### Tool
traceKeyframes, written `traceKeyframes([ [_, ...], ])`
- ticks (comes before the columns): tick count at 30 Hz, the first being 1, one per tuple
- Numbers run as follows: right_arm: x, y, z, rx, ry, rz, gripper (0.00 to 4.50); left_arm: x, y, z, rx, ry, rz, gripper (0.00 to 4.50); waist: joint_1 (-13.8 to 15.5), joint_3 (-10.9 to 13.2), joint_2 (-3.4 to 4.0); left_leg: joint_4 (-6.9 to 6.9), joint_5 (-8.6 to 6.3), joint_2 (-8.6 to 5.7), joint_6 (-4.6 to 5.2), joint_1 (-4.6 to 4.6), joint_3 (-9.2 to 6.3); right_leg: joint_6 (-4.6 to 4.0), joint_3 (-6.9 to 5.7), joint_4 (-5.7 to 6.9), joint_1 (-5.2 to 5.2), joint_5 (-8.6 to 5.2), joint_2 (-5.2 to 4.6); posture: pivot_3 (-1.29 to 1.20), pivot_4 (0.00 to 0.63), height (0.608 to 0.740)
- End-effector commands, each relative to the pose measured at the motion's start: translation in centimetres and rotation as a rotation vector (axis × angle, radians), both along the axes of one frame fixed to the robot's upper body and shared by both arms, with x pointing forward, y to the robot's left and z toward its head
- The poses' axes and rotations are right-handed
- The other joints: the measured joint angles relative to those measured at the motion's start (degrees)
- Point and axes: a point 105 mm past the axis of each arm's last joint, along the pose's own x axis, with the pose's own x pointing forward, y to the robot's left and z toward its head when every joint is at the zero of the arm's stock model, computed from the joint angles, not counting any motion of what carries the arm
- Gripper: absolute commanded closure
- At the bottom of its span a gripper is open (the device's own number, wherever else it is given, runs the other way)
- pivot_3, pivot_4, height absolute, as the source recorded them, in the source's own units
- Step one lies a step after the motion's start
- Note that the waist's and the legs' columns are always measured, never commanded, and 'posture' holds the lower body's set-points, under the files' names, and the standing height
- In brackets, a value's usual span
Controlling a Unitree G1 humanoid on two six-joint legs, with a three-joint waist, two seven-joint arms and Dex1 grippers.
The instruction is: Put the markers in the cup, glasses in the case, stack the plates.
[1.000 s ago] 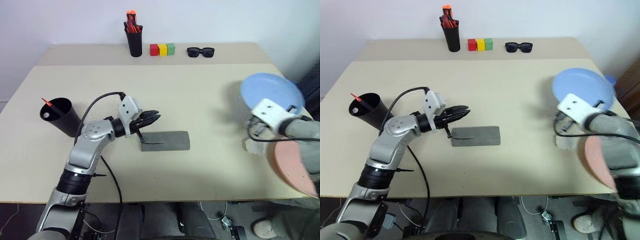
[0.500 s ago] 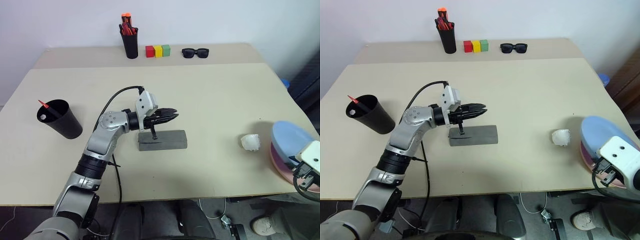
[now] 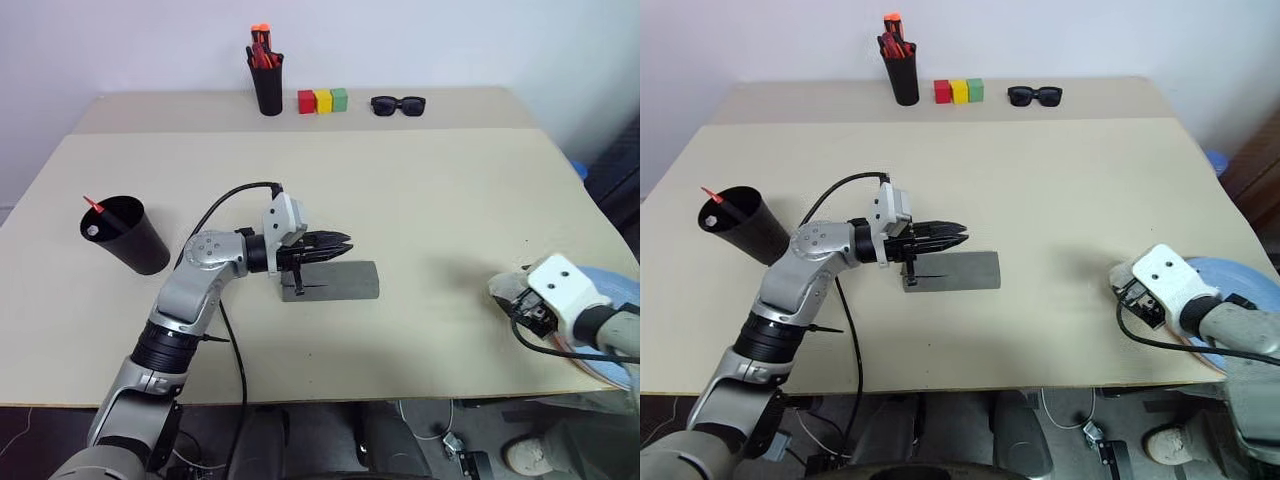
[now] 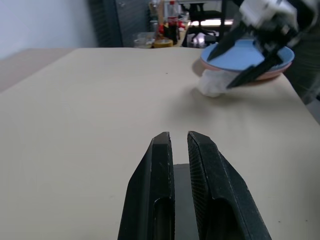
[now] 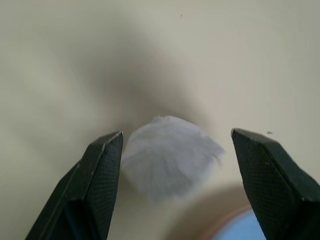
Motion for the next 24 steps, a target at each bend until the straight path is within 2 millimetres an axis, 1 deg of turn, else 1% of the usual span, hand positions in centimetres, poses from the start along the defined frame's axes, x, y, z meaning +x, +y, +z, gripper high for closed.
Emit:
traceKeyframes([
  [1,0.6,-0.7,-0.3,-0.027,-0.027,-0.039,1.52,-0.2,0.2,0.8,-0.014,-0.046,0.022,4.01,0.14,0.00,0.00,-0.02,0.00,0.00,0.00,0.01,0.00,0.00,0.00,0.01,0.00,0.00,0.00,0.00,0.150,0.740],
  [2,0.8,-0.8,-0.1,-0.021,-0.039,-0.046,1.83,-0.2,0.3,0.7,-0.011,-0.046,0.029,4.01,0.14,0.00,0.00,-0.02,0.00,0.00,0.01,0.01,0.00,0.00,0.00,0.01,0.00,-0.01,0.01,0.00,0.150,0.740],
  [3,1.0,-0.7,0.2,-0.009,-0.051,-0.048,2.39,-0.2,0.3,0.7,-0.011,-0.044,0.031,4.01,0.13,0.00,0.00,-0.03,0.00,0.00,0.01,0.01,0.00,0.01,0.00,0.01,-0.01,-0.01,0.01,0.00,0.150,0.740],
  [4,1.0,-0.6,0.6,0.002,-0.061,-0.046,2.80,-0.3,0.4,0.6,-0.014,-0.041,0.033,4.01,0.03,0.00,0.00,-0.02,0.00,0.00,0.01,0.01,0.00,0.01,0.00,0.01,-0.01,0.00,0.01,0.00,0.150,0.740],
  [7,1.0,-0.6,1.6,-0.024,-0.077,-0.034,4.45,-0.3,0.4,0.4,-0.016,-0.036,0.036,4.01,0.02,0.00,0.00,0.00,0.00,0.01,0.01,0.02,0.00,0.01,0.00,0.03,0.00,0.00,0.02,0.00,0.150,0.740],
  [8,0.9,-0.7,1.8,-0.034,-0.080,-0.033,4.45,-0.2,0.4,0.3,-0.016,-0.037,0.037,4.01,0.04,0.00,0.01,-0.01,0.00,0.01,0.01,0.03,0.00,0.01,0.00,0.03,0.00,0.00,0.02,0.00,0.150,0.740],
  [9,0.7,-1.0,2.6,-0.050,-0.100,-0.046,4.45,-0.1,0.4,0.3,-0.021,-0.039,0.044,4.01,0.04,0.00,0.01,-0.01,0.00,0.01,0.01,0.02,0.00,0.01,0.00,0.03,-0.01,0.00,0.02,0.00,0.150,0.740],
  [12,-0.4,-3.0,5.2,-0.072,-0.132,-0.109,4.45,0.9,1.2,0.4,-0.037,-0.027,0.099,4.01,0.18,0.00,0.02,0.00,0.00,0.00,0.01,0.00,0.00,0.01,0.00,0.02,-0.01,0.00,0.01,0.00,0.150,0.740],
  [13,-0.9,-3.6,5.7,-0.080,-0.129,-0.127,4.45,1.1,1.5,0.2,-0.033,-0.021,0.116,4.01,0.27,0.00,0.03,0.00,0.00,0.00,0.01,0.00,0.00,0.01,0.00,0.02,0.00,0.00,0.01,0.00,0.150,0.740],
  [15,-2.2,-4.9,6.2,-0.095,-0.104,-0.165,4.45,1.3,2.3,-0.1,-0.011,-0.025,0.137,4.01,0.26,0.00,0.01,-0.01,-0.01,0.01,0.02,0.01,-0.01,0.02,-0.01,0.02,0.00,0.00,0.02,0.00,0.150,0.740],
  [18,-3.7,-6.3,6.1,-0.119,-0.051,-0.198,4.45,1.3,2.9,-0.4,0.013,-0.031,0.149,4.01,0.24,-0.02,0.00,-0.05,-0.03,0.02,0.05,0.02,-0.02,0.03,-0.01,0.00,0.00,-0.02,0.04,0.00,0.150,0.740],
  [21,-5.5,-7.1,4.5,-0.135,0.035,-0.224,3.46,1.3,3.7,-0.6,0.031,-0.033,0.160,4.01,0.15,-0.02,0.00,-0.01,-0.03,0.02,0.06,0.02,0.00,0.02,0.00,0.00,0.00,-0.02,0.03,0.00,0.150,0.740],
  [22,-5.6,-7.1,4.4,-0.136,0.040,-0.225,3.06,1.3,3.8,-0.6,0.037,-0.038,0.161,4.01,0.03,-0.02,0.00,0.00,-0.03,0.02,0.05,0.02,0.00,0.02,0.00,0.00,0.01,-0.03,0.03,0.00,0.150,0.740],
  [24,-5.2,-6.8,4.6,-0.143,0.018,-0.219,2.05,1.4,4.0,-0.4,0.050,-0.066,0.175,4.01,-0.22,-0.02,0.01,0.01,-0.03,0.02,0.05,0.03,0.03,0.20,0.01,0.00,0.01,-0.13,0.02,0.00,0.150,0.740],
])
